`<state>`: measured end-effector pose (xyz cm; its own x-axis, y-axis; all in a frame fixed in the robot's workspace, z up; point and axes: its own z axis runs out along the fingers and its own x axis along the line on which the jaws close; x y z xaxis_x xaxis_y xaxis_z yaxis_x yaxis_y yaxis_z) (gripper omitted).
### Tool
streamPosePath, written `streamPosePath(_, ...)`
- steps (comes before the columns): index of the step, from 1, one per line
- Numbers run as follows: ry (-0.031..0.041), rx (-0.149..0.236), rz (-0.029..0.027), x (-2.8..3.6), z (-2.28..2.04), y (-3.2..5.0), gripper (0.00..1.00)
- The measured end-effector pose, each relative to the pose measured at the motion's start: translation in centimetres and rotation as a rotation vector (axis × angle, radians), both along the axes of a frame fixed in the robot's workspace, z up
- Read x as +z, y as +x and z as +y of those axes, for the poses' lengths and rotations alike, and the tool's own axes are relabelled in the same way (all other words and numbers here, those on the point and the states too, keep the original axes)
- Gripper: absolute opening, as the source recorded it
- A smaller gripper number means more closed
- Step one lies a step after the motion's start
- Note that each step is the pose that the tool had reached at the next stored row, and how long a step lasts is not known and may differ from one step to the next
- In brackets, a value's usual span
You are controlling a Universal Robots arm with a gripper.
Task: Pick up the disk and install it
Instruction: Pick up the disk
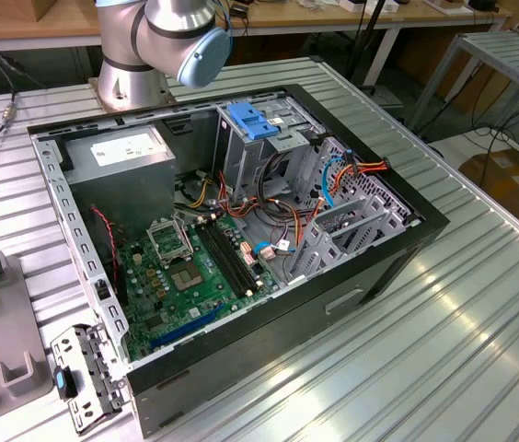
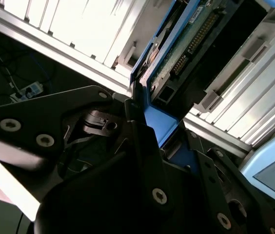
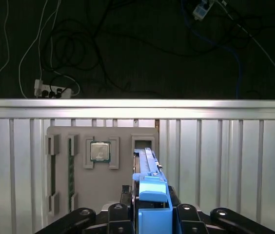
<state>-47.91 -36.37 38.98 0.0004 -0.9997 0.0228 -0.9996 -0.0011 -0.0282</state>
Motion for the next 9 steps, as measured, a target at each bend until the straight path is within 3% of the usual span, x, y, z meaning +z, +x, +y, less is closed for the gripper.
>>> streamPosePath(7,0.0001,0.0,0.0,1.34,0.0,0.0,0.37)
streamPosePath(9,0.0001,0.0,-0.0001,2.04,0.0,0.0,0.37)
